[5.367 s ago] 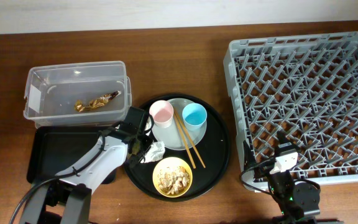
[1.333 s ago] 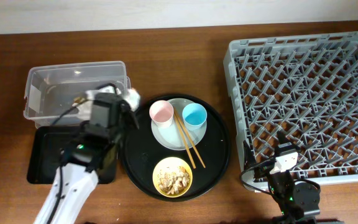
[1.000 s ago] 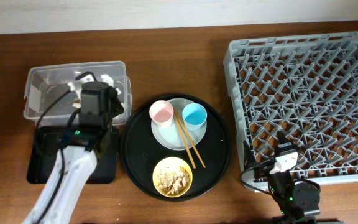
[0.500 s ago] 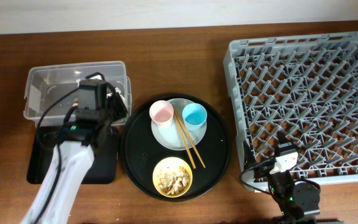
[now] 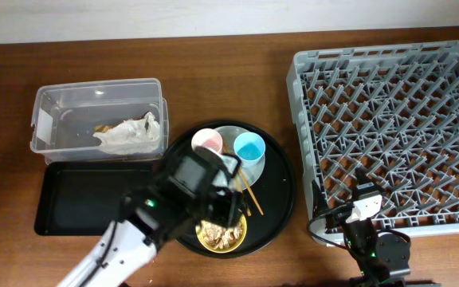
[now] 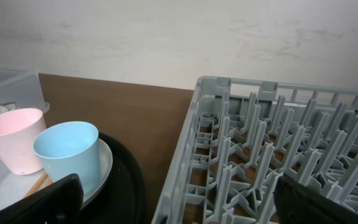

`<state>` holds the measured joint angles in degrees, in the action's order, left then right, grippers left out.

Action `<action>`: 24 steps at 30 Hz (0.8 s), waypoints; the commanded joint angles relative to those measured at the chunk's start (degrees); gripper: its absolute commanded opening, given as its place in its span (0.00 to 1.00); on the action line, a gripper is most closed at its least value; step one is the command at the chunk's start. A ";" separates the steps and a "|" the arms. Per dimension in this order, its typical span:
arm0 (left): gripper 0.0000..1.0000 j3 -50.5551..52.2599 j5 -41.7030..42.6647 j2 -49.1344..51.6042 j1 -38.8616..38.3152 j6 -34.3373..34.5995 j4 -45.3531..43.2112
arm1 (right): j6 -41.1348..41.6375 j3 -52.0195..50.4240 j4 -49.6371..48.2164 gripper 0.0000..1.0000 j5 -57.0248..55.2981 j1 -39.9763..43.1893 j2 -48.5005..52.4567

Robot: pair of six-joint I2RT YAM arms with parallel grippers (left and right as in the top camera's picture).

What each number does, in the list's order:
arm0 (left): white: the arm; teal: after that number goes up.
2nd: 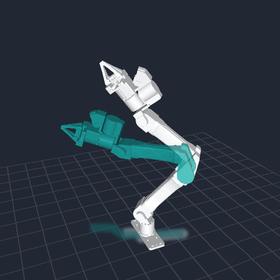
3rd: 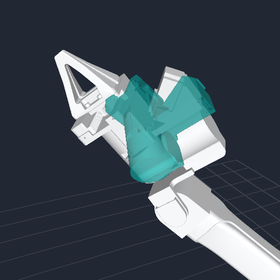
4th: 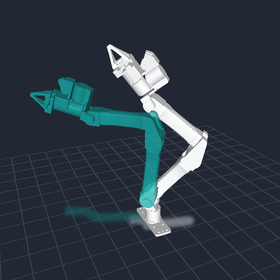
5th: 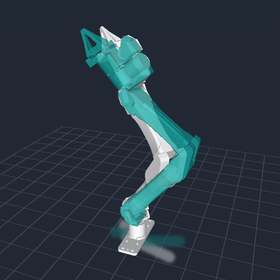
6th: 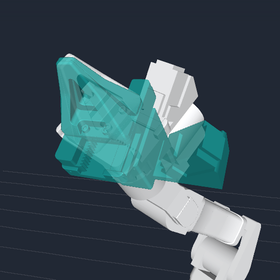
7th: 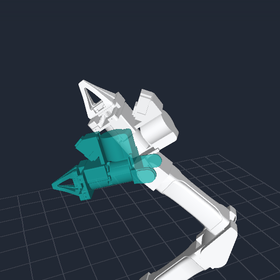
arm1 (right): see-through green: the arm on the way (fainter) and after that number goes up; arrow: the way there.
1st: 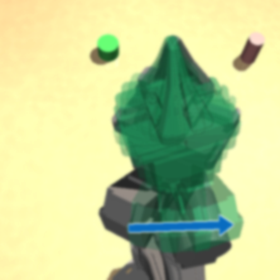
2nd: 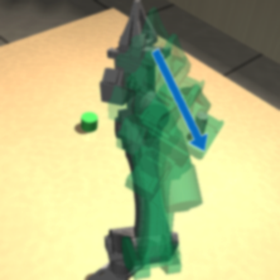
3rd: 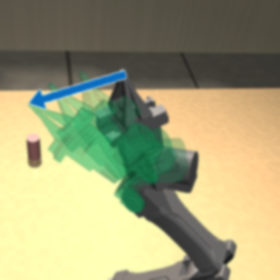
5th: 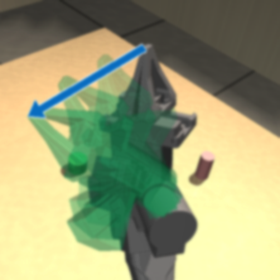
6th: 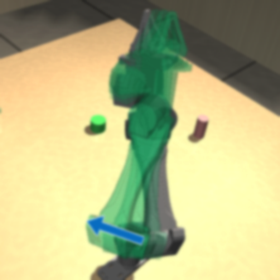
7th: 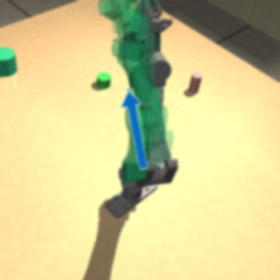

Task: Sort waste into correct bins and load items into the dishwasher rack
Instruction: 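Grasp the rim of the yellow bowl with the left gripper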

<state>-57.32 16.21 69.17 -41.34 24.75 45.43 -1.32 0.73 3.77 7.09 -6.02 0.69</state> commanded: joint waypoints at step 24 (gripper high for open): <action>0.43 -0.24 -17.57 17.51 -15.61 6.08 -2.25 | 0.33 -0.42 0.11 0.99 -0.07 -0.35 -0.33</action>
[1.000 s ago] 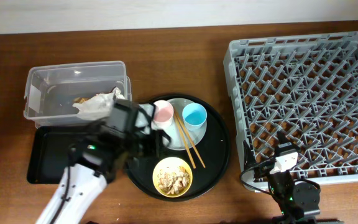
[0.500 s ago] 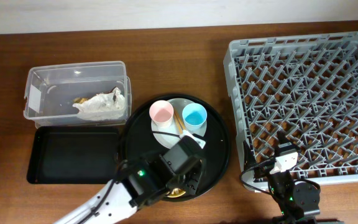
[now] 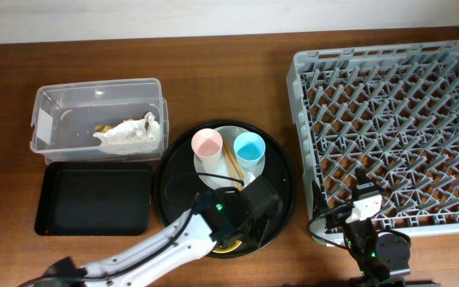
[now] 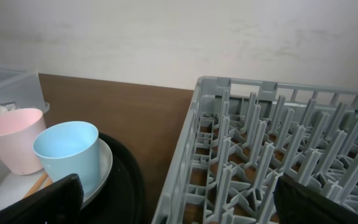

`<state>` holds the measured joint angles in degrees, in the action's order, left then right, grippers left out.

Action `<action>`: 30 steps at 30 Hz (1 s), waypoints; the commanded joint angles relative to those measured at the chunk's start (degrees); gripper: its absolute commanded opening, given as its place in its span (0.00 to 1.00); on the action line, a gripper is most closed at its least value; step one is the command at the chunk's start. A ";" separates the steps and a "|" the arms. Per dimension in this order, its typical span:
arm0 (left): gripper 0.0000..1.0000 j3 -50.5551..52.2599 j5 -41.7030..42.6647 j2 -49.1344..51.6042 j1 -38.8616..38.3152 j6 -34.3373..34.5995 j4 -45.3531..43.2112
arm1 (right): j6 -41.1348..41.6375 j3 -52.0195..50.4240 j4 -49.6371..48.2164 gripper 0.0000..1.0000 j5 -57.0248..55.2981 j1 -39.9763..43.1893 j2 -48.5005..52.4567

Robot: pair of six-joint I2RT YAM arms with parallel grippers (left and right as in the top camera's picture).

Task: Sort waste into correct bins and load items into the dishwasher rack
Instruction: 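Grasp the rim of the yellow bowl with the left gripper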

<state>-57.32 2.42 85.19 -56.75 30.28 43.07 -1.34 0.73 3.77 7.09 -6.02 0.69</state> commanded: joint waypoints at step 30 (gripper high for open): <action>0.44 -0.15 -7.26 9.51 -0.20 3.13 -0.81 | 0.35 -0.42 0.09 0.99 -0.09 -0.35 -0.33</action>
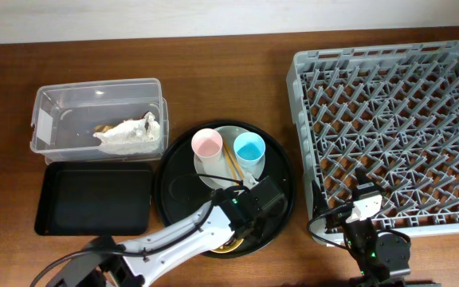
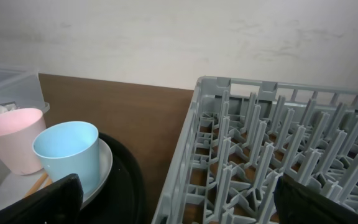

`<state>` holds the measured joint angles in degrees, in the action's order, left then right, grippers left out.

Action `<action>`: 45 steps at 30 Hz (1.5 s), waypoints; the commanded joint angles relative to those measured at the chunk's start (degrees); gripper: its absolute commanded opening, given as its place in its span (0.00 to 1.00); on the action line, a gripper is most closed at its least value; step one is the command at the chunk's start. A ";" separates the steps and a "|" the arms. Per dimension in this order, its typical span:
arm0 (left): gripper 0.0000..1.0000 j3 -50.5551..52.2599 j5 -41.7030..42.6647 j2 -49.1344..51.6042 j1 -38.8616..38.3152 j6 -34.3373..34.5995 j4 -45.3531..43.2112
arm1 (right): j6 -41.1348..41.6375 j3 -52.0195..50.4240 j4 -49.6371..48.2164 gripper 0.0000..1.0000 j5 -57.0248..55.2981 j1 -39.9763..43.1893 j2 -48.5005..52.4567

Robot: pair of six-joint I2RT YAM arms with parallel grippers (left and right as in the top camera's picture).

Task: Sort waste into correct bins and load items into the dishwasher rack
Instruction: 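Grasp the rim of the yellow bowl with the left gripper, then carry the yellow bowl over the black tray and tip out the scraps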

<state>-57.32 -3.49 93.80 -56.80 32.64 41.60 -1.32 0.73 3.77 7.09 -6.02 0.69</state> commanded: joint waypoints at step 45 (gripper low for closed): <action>0.00 -5.27 -3.41 2.25 -0.04 2.69 9.01 | 0.33 -0.42 0.11 0.99 -0.07 -0.33 -0.33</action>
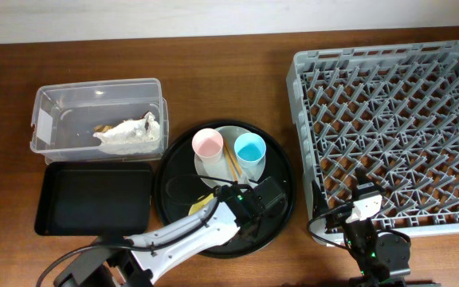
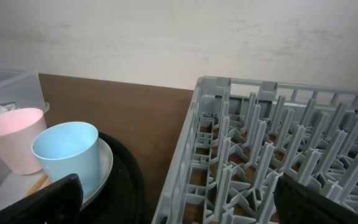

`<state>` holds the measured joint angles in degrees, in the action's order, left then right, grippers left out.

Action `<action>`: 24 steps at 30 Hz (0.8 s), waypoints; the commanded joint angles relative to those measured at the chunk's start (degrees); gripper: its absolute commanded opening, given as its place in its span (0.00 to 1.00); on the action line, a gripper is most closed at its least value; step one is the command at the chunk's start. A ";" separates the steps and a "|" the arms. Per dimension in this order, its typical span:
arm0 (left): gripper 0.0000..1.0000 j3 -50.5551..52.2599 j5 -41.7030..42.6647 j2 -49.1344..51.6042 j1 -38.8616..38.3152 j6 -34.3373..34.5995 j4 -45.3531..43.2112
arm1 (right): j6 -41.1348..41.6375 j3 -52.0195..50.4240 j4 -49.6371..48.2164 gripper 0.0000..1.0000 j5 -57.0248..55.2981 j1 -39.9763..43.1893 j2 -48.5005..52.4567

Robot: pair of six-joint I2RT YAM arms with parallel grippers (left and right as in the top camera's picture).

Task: Sort waste into correct bins and load items into the dishwasher rack
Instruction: 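Carry the yellow bowl over the black tray and tip out the scraps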

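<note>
On the round black tray [image 1: 284, 199] a white plate [image 1: 233, 130] carries a pink cup [image 1: 206, 143], a blue cup [image 1: 249, 147] and chopsticks [image 1: 231, 162]. My left gripper [image 1: 241, 209] is low over the tray's front. Its fingers are hidden under the arm. Only a yellow edge of the bowl [image 1: 203, 207] shows beside it, so the gripper seems shut on the bowl. My right gripper [image 2: 179, 211] is open and empty at the near corner of the grey dishwasher rack [image 1: 389, 127]. The right wrist view shows the blue cup [image 2: 67, 152] and pink cup [image 2: 12, 140].
A clear plastic bin [image 1: 54, 100] at the left holds crumpled paper [image 1: 130, 134]. A black rectangular tray [image 1: 94, 199] lies in front of it. The right arm's base [image 1: 369, 239] sits at the rack's front edge.
The yellow bowl is gone from the tray's front, where it showed under my left arm. A yellow edge now shows further back and left, beside the arm. The right arm has not moved.
At first my left gripper was high over the tray, the yellow bowl of scraps plain at the tray's front. Then it was down over the bowl, and stayed there. Now the bowl has left that spot with the gripper. My right gripper stayed open by the rack.
</note>
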<state>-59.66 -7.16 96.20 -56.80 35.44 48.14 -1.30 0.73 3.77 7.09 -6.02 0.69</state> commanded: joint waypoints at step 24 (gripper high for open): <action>0.00 -12.72 19.71 -16.59 49.66 -23.15 17.70 | 0.31 -0.42 0.09 0.99 -0.07 -0.35 -0.33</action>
<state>-71.18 -0.27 81.73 -17.10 21.56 66.00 -1.30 0.73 3.77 7.09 -6.02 0.69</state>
